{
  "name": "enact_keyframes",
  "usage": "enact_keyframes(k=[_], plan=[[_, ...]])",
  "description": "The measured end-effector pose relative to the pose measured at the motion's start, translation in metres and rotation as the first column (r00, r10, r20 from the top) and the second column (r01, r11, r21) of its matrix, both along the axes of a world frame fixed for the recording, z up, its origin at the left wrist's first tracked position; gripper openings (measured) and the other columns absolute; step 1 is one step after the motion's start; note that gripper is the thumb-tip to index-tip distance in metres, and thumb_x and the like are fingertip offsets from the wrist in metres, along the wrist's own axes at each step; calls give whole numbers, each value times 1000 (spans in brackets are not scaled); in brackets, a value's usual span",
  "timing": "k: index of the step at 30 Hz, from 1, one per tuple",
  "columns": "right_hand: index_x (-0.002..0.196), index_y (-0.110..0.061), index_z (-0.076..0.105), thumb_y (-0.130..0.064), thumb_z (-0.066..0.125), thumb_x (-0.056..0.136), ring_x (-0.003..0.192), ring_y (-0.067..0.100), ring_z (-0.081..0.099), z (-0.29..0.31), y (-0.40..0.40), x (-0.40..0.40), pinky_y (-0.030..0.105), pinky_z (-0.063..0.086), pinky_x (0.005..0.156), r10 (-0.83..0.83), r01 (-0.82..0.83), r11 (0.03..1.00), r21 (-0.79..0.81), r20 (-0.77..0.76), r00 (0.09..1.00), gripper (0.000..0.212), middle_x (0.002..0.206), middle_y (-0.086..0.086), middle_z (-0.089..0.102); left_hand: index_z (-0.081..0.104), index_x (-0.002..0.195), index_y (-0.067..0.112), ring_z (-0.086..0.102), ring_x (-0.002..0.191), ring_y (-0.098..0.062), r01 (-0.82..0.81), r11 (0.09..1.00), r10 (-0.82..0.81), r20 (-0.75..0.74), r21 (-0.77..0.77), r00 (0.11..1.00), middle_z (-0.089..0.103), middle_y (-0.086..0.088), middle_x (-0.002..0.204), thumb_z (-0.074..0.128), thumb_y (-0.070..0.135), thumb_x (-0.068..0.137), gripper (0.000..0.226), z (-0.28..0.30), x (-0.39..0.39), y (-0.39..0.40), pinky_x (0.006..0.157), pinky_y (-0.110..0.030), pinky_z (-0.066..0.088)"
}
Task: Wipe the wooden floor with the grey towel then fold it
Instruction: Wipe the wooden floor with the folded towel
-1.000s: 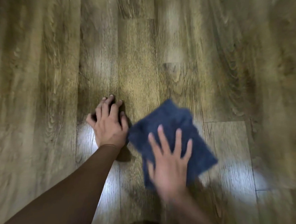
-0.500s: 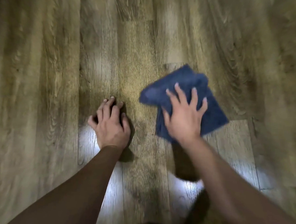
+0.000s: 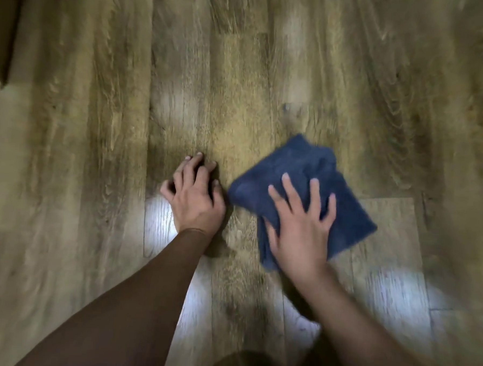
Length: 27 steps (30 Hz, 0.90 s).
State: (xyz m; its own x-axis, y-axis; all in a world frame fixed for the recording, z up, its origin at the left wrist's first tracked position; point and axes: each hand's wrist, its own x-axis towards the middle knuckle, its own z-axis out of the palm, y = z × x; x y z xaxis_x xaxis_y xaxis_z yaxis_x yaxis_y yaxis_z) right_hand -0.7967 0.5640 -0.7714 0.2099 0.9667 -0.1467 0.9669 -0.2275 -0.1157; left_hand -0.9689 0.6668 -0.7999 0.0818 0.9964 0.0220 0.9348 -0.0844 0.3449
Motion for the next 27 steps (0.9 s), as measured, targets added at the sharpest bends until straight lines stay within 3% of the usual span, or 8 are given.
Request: enact_keyframes(k=[2,4,6,10,16,22,27], plan=[[148,-32,44,-45,53,82,150,43,19,-1,-57,-33,70,10,116,40,-41,998,-54,-23,999,68,164,-4,27,62,119,27,36,138,-18,18,1000,-18,36,-22,999,48,6,147,50,28,85,37,5,0,-1,104,-40,16],[146,-32,48,-47,48,81,148,43,22,-3,-98,-50,70,11,116,100,-103,991,-91,-33,994,67,164,-4,29,65,119,25,38,137,-17,32,999,-25,175,-37,984,49,6,146,49,23,83,40,13,-2,1,103,-34,16],[144,-32,51,-48,48,79,147,44,25,-5,-114,-53,72,15,113,151,-155,981,-114,-46,987,67,162,-4,31,65,119,23,42,132,-18,-29,999,38,239,-42,970,50,4,142,49,21,80,42,18,-20,-3,102,-31,19],[144,-34,47,-51,43,83,145,46,27,-4,-96,-50,75,15,110,151,-158,978,-139,-62,987,64,162,-4,34,60,120,18,46,121,-31,-373,928,371,-65,-15,926,53,-8,134,47,28,83,41,14,-67,-25,102,-47,23],[147,-31,47,-46,62,85,144,50,26,1,3,-65,75,13,109,123,-127,989,-71,-57,991,66,162,0,32,59,113,19,47,112,-32,-359,933,352,-191,-2,916,55,-6,130,43,33,76,43,1,-71,-23,91,-47,27],[152,-33,36,-49,46,99,149,52,9,-4,172,-97,77,3,111,44,-46,998,-38,-71,997,57,167,0,20,53,105,21,46,111,-32,-343,939,337,-195,0,921,53,-4,127,43,35,73,36,-4,-75,-22,88,-47,28],[153,-33,34,-47,47,99,150,49,6,0,179,-100,75,2,113,115,-118,991,-54,-58,992,57,167,-2,18,54,107,21,48,112,-32,-332,943,324,-185,-12,928,53,-3,130,43,34,73,38,-3,-75,-23,89,-47,28]])
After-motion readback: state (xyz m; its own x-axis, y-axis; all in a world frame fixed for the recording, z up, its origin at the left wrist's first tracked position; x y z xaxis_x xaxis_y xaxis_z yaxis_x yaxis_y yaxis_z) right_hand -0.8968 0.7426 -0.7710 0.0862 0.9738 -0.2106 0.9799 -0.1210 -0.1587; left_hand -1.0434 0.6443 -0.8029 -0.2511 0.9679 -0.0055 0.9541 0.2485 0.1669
